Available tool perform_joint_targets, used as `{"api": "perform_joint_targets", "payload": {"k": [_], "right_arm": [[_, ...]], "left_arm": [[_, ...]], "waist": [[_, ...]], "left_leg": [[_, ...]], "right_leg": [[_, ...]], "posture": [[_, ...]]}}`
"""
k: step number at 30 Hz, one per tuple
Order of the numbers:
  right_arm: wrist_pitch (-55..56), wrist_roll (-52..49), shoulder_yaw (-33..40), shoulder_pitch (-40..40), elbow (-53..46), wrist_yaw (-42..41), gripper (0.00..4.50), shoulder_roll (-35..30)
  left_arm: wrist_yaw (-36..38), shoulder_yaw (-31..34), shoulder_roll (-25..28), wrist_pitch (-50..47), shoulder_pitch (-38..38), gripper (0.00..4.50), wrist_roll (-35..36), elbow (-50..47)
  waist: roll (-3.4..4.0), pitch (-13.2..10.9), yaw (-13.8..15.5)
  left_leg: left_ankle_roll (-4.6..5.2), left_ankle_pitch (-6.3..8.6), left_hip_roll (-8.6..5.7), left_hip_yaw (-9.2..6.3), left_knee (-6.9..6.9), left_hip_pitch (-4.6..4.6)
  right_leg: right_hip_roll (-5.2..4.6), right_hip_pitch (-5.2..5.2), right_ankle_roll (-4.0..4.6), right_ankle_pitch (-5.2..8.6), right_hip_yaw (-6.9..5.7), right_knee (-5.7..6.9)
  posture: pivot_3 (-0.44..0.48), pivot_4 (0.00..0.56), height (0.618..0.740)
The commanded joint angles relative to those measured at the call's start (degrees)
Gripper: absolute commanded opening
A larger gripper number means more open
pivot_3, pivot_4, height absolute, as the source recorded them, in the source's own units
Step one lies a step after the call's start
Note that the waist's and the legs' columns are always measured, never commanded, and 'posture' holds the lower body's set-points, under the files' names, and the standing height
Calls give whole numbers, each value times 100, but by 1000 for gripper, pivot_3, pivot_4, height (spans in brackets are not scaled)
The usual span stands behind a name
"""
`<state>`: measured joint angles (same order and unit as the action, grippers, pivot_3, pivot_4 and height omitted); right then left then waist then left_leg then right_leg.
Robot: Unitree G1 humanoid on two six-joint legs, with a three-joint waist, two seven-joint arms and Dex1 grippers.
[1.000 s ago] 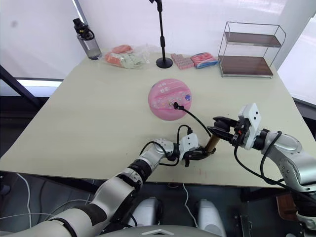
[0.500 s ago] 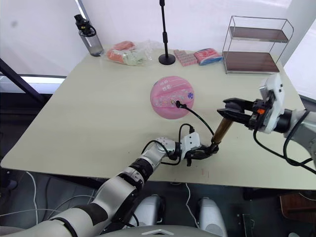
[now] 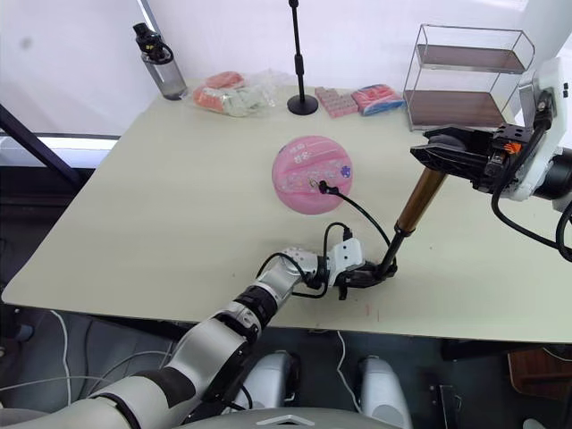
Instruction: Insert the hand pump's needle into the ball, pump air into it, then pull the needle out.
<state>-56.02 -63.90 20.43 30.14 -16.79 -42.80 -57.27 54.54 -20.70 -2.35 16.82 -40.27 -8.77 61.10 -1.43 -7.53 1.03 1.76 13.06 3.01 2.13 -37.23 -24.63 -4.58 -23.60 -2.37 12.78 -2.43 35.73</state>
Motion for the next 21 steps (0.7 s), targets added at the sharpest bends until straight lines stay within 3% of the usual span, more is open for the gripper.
{"api": "perform_joint_targets", "payload": {"k": [1,11,21], "right_arm": [[98,69,276,-310,-265,-23,1786,-10],[1619,1711,-807,-1721,-441,149,1786,1278],[2965,3035,-1693,-2747,343,108,1786,2322]], "left_arm": [[-9,-283,207,-361,389,1033,-423,614],[-17,-287,231,-357,414,1033,-418,590],[-3,-294,217,-363,425,1033,-415,567]], "waist": [[-7,4,6],[-31,35,-20],[-43,72,-23]], "left_leg": [[0,0,-6,0,0,0],[-1,0,6,-10,-8,33],[-3,2,24,-8,6,81]], "right_leg": [[1,2,0,0,-3,0],[21,30,-24,15,-4,5],[40,55,-18,19,0,5]], "posture": [[0,150,731],[0,150,731],[0,150,731]]}}
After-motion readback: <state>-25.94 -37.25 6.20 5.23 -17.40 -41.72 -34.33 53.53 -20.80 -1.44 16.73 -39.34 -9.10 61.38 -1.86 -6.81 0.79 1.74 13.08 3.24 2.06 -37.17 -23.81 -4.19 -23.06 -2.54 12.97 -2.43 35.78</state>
